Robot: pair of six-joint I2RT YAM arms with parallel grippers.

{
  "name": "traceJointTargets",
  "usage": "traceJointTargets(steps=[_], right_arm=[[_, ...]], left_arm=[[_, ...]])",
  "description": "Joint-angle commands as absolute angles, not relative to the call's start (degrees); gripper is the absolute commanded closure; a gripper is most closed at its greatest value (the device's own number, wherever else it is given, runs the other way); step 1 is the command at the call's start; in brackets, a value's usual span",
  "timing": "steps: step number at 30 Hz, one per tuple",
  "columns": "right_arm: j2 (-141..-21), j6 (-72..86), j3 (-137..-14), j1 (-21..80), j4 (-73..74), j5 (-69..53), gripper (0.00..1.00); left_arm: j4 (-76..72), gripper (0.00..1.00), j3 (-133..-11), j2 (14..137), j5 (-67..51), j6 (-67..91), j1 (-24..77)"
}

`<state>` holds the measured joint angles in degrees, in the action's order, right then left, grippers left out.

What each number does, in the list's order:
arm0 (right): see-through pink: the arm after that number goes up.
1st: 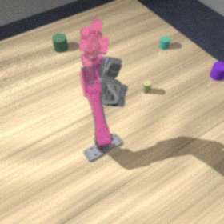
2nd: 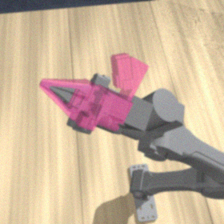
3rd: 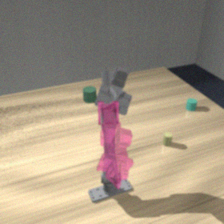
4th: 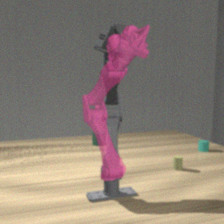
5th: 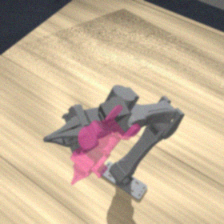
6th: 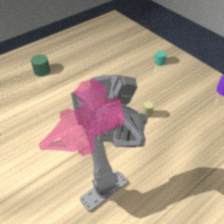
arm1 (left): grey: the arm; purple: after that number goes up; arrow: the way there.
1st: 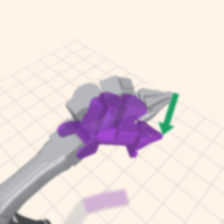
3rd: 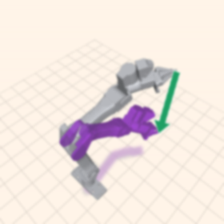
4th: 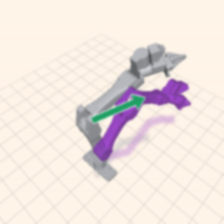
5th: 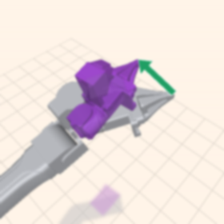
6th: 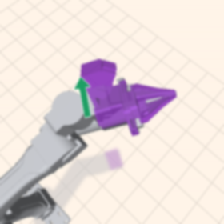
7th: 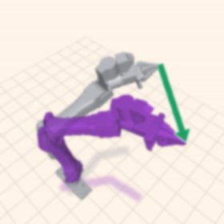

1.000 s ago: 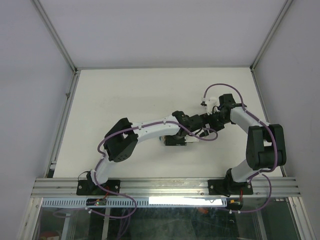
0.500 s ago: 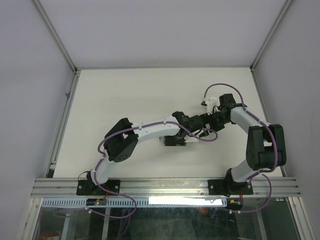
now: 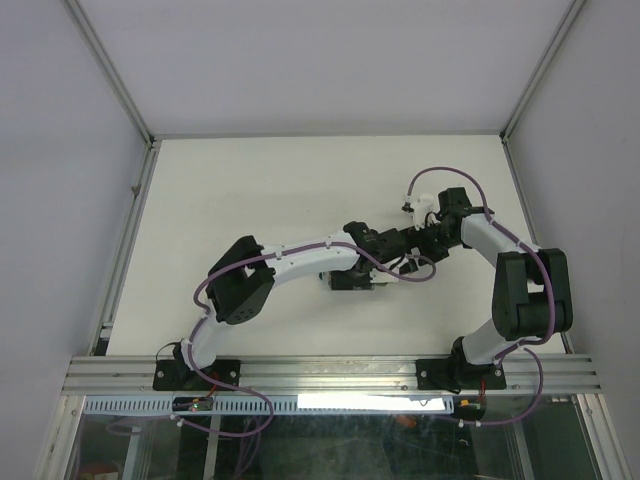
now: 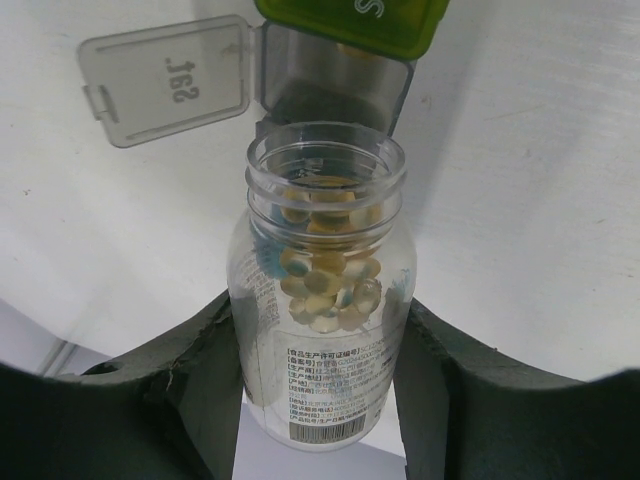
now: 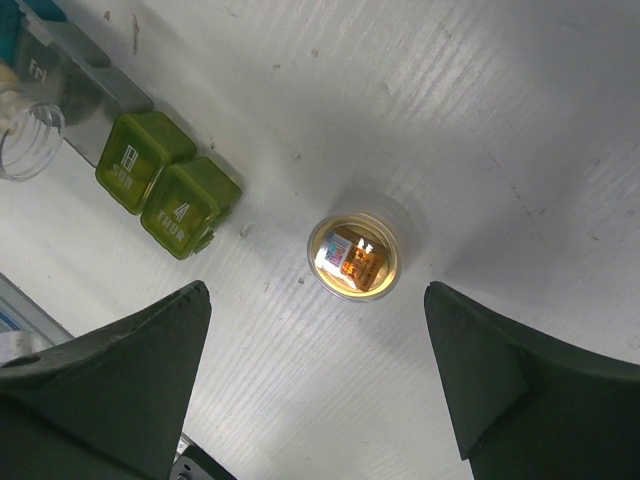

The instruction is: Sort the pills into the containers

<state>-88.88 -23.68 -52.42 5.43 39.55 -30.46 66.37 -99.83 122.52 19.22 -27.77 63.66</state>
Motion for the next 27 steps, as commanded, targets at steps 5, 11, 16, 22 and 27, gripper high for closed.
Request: traceJointTargets(steps=[5, 11, 16, 22, 27], right_arm=[[-87.0, -24.2, -54.0, 5.0, 39.3, -32.1, 0.08], [-87.2, -24.2, -54.1, 5.1, 39.4, -32.3, 0.08], [-87.0, -24.2, -54.1, 4.9, 39.5, -32.4, 0.08], [-87.0, -24.2, -54.1, 4.7, 39.4, -32.5, 0.08], [-87.0, -24.3, -54.0, 4.7, 39.4, -32.5, 0.08]], left_arm=[[68.9, 1.00, -104.6, 121.9, 20.5, -25.9, 64.2], [69.8, 1.00, -105.4, 122.1, 22.1, -26.4, 64.8], [69.7, 1.00, -105.2, 121.9, 21.7, -25.9, 64.2], [70.6, 1.00, -106.4, 122.0, 22.7, -26.6, 65.3], [70.6, 1.00, -105.6, 123.0, 22.6, -24.6, 63.9]])
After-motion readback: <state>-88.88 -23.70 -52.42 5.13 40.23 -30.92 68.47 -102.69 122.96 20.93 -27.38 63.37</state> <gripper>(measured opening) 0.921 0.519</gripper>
